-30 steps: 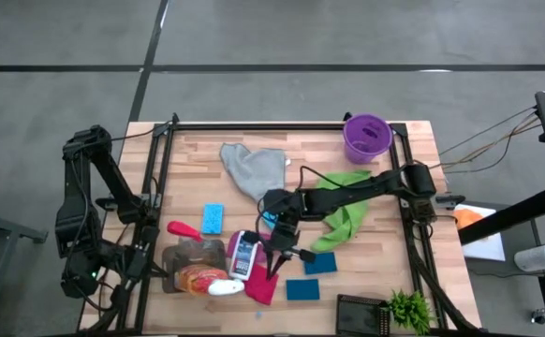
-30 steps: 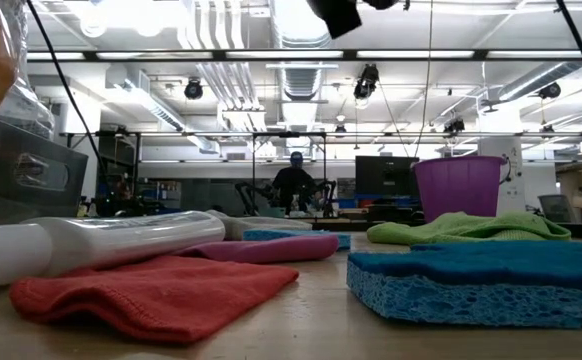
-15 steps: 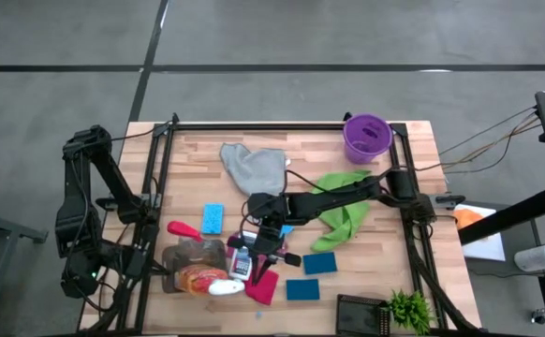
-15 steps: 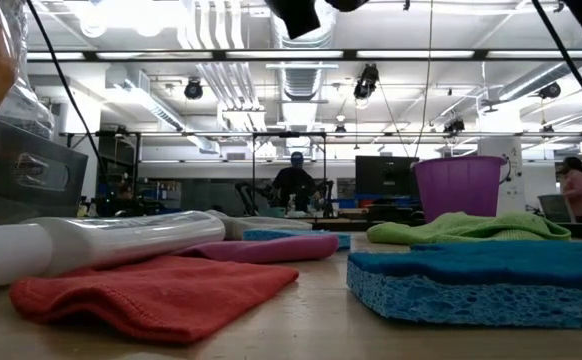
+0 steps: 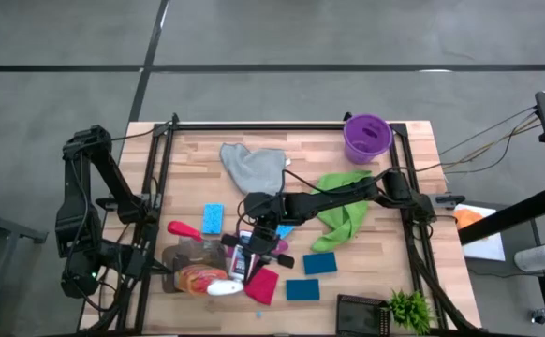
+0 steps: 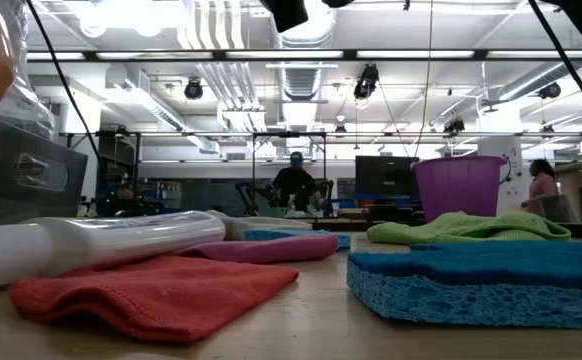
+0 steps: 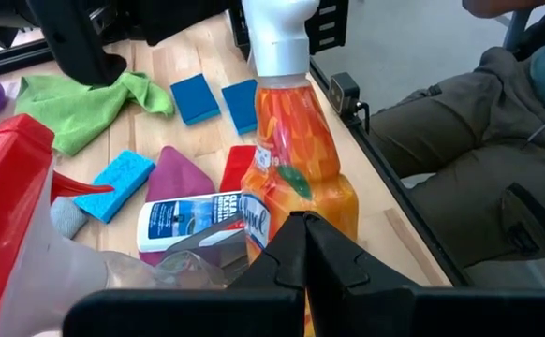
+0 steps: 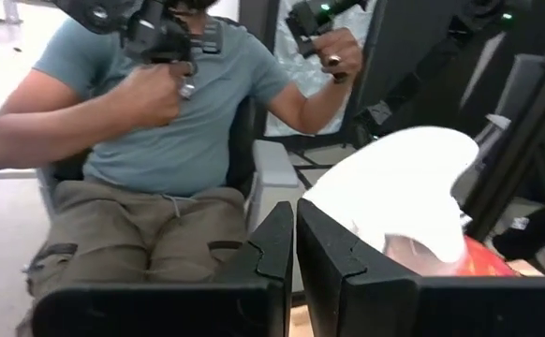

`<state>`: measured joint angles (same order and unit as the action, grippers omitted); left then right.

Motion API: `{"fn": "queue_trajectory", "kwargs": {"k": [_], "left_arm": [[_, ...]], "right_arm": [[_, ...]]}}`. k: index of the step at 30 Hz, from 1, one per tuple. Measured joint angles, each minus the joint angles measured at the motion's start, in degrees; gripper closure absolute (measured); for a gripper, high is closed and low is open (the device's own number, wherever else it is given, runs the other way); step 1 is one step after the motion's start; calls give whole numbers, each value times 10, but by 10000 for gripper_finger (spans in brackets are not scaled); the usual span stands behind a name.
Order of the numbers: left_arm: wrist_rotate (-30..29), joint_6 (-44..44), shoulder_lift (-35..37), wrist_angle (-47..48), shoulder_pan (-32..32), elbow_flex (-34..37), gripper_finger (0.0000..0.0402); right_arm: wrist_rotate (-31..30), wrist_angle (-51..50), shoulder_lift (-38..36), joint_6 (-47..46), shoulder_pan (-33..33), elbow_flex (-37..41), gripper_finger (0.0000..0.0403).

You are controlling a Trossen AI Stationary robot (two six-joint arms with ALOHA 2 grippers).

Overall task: Pick & Place Kitchen Items
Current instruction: Put the orange spray bottle into the gray bin

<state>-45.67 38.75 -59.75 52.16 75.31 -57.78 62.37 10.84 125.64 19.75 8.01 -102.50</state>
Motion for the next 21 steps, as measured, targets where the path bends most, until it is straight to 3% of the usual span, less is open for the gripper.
{"fn": "queue_trajectory", "kwargs": {"k": [5,13,21], "left_arm": [[0,0,0,0,0,0,401],[0,0,0,0,0,0,401],[0,0,0,0,0,0,401]], "right_arm": [[-18,11,0,0,4,1,385],[-95,17,0,-7,15,1,385],[-94,-23,-3,-35,14,2,385]]}}
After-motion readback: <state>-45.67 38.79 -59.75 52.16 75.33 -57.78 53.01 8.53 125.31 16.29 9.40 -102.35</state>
